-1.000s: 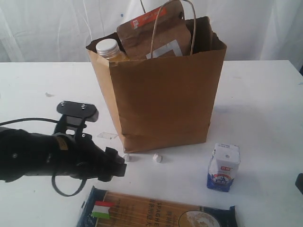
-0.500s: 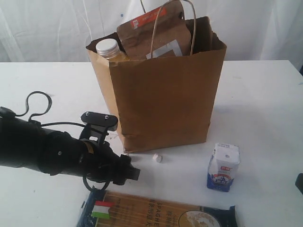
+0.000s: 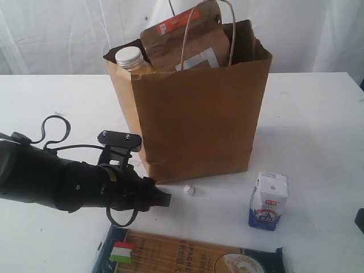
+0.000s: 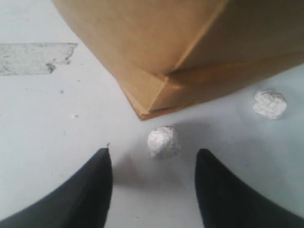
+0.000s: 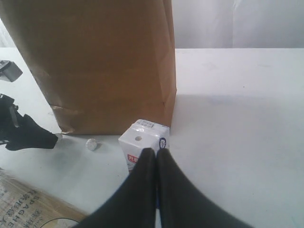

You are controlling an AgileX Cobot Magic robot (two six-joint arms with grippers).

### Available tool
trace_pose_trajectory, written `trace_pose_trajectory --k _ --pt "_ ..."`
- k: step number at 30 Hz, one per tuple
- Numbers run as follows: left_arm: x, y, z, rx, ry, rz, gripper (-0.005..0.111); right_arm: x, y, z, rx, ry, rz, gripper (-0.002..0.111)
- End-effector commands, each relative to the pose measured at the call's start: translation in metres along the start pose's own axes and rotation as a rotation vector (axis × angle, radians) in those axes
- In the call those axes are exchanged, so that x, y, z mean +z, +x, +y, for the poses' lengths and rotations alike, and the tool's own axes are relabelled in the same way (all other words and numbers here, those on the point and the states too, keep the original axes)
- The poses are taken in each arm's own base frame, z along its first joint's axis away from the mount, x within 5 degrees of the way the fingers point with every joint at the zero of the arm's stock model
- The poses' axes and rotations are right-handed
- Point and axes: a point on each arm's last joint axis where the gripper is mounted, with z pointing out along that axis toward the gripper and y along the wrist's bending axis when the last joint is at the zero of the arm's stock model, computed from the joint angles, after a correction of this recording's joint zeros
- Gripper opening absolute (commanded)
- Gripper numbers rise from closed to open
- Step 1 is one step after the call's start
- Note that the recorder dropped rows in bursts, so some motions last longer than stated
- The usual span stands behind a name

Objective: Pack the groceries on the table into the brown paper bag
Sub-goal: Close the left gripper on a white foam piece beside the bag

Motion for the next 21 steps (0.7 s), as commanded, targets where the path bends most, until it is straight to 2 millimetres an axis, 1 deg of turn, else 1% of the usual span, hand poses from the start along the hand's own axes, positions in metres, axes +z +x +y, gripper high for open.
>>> trace_pose_trajectory --k 1,5,9,12,16,21 --pt "0.003 0.012 0.001 -0.023 -0.007 0.093 0.028 0.000 0.001 0.000 0.001 0.005 -0.007 0.000" --pt "0.002 0.014 0.001 -0.023 -0.007 0.112 0.000 0.000 0.001 0.000 0.001 0.005 -0.007 0.000" --pt "0.002 0.014 0.001 0.006 -0.005 0.126 0.000 0.000 0.001 0.000 0.001 0.005 -0.007 0.000" --pt "-0.004 0.014 0.000 0.005 0.000 0.154 0.000 0.000 0.001 0.000 0.001 0.005 -0.007 0.000" --pt "-0.018 0.009 -0.003 0.015 0.021 0.162 0.000 0.000 0.001 0.000 0.001 0.005 -0.007 0.000" --pt "-0.039 -0.006 -0.008 0.022 0.052 0.073 0.000 0.000 0.001 0.000 0.001 0.005 -0.007 0.000"
